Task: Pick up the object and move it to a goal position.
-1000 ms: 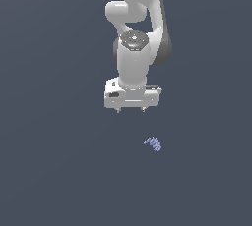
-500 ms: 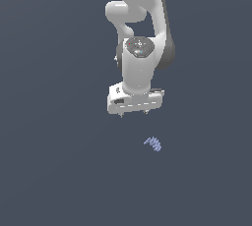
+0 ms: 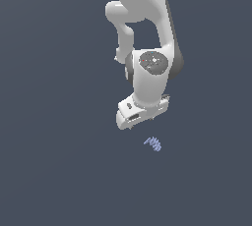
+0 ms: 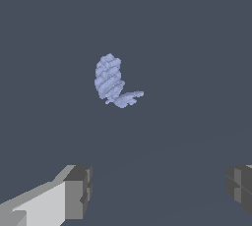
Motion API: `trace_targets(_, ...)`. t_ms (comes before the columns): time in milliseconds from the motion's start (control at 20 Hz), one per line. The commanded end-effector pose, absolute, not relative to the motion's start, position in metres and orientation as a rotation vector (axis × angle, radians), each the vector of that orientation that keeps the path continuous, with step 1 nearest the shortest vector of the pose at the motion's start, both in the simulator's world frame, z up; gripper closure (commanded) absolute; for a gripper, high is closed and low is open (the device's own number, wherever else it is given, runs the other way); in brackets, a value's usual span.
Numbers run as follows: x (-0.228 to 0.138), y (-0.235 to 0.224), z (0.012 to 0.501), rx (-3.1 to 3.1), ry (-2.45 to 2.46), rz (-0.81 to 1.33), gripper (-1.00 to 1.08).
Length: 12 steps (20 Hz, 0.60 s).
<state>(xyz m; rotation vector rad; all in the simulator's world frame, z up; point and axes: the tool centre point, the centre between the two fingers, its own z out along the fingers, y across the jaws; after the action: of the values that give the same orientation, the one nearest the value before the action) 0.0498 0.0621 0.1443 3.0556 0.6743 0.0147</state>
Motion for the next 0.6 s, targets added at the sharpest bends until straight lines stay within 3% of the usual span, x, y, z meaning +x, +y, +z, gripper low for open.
trace_targets(0,0.058,0.072,0.137,3.023,0.807,0.01,-0.92)
trace_targets(550,0.086,0.109,0.106,2.854,1.299,0.0,-0.92)
